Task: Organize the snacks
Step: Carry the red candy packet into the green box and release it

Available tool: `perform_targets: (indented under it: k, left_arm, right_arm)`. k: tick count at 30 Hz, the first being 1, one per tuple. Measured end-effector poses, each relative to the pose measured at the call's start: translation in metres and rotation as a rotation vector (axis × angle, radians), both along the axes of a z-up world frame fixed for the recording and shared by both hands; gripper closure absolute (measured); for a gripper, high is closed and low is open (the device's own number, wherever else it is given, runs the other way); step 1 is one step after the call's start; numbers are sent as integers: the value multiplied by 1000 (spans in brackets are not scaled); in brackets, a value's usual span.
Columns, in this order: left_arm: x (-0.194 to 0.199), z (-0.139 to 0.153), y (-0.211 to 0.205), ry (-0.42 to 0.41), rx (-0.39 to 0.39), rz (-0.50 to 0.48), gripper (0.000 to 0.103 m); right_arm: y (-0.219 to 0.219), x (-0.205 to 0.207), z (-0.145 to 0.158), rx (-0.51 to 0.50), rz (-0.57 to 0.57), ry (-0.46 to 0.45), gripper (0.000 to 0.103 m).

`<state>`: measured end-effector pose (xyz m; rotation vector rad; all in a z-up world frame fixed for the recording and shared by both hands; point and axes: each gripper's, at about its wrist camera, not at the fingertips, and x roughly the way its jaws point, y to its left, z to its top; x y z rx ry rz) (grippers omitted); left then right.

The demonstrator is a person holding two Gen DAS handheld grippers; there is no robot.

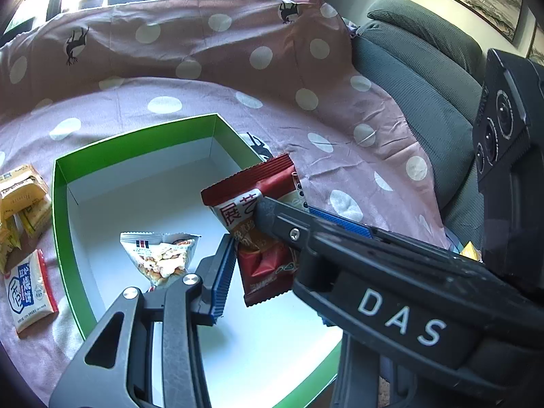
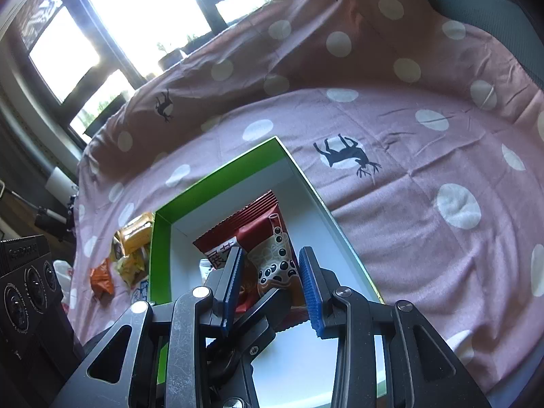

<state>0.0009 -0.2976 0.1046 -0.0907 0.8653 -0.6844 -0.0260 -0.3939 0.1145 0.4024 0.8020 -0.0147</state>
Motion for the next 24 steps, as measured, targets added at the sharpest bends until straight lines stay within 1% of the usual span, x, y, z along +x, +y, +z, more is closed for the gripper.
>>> perform_targets:
  k: [12,24]
  left_arm:
    - [11,-19,-1,100,6,3,63]
    - [15,-26,0,157,22,16,62]
  right_arm:
    - [-1,12,-18,1,5,87,65]
    - [-1,18,-25,7,10,114,65]
